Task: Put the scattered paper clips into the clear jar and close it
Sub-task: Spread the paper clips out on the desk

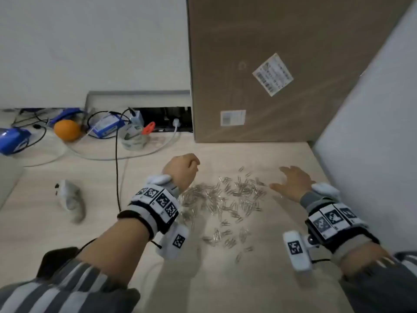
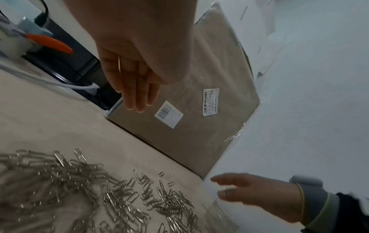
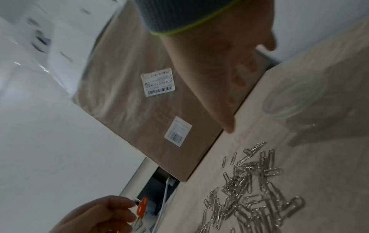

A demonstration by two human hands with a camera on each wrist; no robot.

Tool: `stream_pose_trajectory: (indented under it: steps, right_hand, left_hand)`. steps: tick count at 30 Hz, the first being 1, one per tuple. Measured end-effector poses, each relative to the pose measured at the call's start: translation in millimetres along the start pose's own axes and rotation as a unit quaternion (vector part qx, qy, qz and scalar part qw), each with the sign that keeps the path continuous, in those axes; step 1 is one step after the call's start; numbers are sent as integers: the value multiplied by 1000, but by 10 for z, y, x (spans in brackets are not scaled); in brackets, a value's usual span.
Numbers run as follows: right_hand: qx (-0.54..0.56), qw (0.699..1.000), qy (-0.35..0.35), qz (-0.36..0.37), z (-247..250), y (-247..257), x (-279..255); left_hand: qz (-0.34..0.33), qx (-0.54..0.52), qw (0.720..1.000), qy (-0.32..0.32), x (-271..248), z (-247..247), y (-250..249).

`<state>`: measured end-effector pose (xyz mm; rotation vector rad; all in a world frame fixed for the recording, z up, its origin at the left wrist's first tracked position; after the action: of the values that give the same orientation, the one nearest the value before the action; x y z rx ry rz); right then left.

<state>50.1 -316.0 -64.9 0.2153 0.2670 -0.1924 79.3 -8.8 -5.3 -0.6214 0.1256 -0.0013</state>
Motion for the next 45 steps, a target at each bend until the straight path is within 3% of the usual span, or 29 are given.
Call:
stream_pose_trajectory:
  steps: [4,12,16,21,24,30,36,39,41,45]
  right_hand:
    - [-8,999,39,2,-283,-170,36]
    - [-23,994,-103,-11,-232,-227,-144]
    - [93,980,-168,48,13,-28,-678]
    - [204,955,-161,144,58,513,-1248]
    - [230,949,-158,147,44,644,-1455]
    - [217,950,-151,166,-17,731,-1657]
    - [203,927,-91,301,-27,950,-1894]
    - [283,896,-50,338,-10,966,-1945]
    - [354,877,-63,319,30,855,-1875]
    - [467,841,-179,208,69,328,-1452]
  left_hand:
    - [-26,-52,998,-11,35,-205,129]
    - [-113,-66,990,-54,-363,-337,111]
    - [-125,-95,985,-71,-738,-356,28]
    - [-185,-70,979,53,-1168,-791,-329]
    - [-217,-62,973,55,-1405,-978,-525]
    - [-203,-34,977,-45,-1593,-867,-551]
    - [-188,-118,975,26,-1694,-796,-381]
    - [-170,-156,972,32,-1699,-757,-264]
    - [-138,-197,971,15,-1633,-675,-118]
    - [-31,-261,963,-64,-1410,-431,347]
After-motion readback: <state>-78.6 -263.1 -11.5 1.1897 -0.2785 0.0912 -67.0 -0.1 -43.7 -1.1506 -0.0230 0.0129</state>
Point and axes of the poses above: each hand's wrist, its own x-axis towards the middle knuckle, its own z-axis out of the back of the hand, y = z × x, the point moved 8 cm from there along x, towards the middle knuckle, and after that the axes turned 5 degrees about z, right-handed, at the moved point
